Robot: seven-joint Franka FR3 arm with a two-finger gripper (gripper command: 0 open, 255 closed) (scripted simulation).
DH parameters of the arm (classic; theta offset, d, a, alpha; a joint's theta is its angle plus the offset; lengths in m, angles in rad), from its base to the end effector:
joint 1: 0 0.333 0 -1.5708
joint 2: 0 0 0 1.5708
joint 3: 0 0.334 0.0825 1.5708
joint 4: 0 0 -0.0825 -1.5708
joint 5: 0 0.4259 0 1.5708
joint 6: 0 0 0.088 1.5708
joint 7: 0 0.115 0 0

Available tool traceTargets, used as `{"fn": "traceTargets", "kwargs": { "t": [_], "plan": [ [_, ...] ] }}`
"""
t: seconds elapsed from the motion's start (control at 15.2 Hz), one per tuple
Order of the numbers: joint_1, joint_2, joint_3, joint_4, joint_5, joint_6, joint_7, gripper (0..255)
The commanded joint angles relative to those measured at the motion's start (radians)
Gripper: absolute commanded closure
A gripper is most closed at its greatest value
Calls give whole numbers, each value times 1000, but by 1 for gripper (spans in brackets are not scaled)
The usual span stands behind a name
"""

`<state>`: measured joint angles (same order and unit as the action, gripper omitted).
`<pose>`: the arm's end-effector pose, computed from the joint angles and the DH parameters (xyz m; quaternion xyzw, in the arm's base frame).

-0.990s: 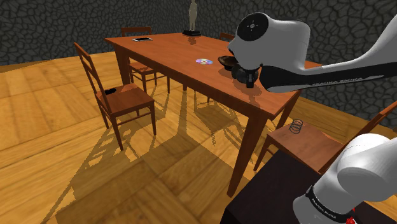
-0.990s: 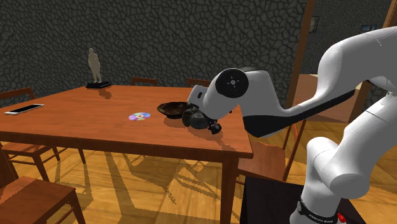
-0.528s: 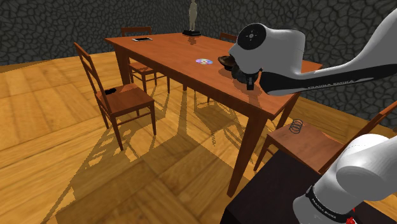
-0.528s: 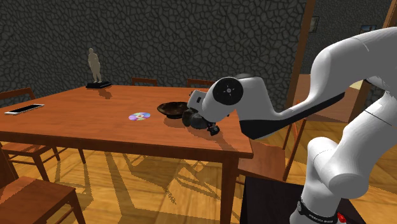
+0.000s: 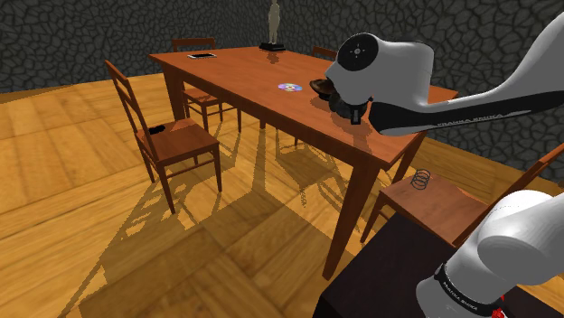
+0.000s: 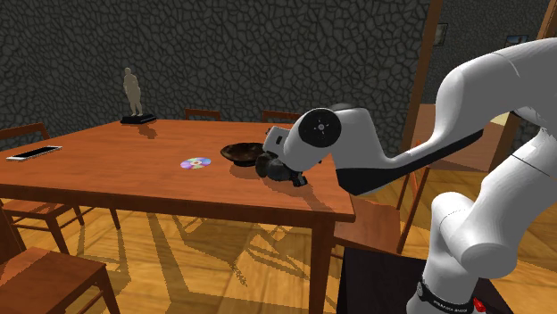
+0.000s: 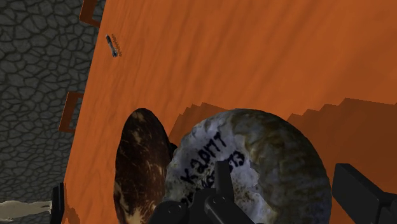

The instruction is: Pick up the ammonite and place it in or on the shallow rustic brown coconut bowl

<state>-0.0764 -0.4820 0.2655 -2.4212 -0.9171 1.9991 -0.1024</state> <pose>0.4516 0.0391 0.5049 0.8396 0.2879 0.0229 0.4601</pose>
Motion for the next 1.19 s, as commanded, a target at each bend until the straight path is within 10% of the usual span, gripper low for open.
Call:
{"fn": "traceTargets", "kwargs": {
  "t": [0.0,1.12],
  "plan": [
    [0,0,0,0,0,0,0,255],
    [7,-23,-9,97,40,-73,-105,255]
  ]
}}
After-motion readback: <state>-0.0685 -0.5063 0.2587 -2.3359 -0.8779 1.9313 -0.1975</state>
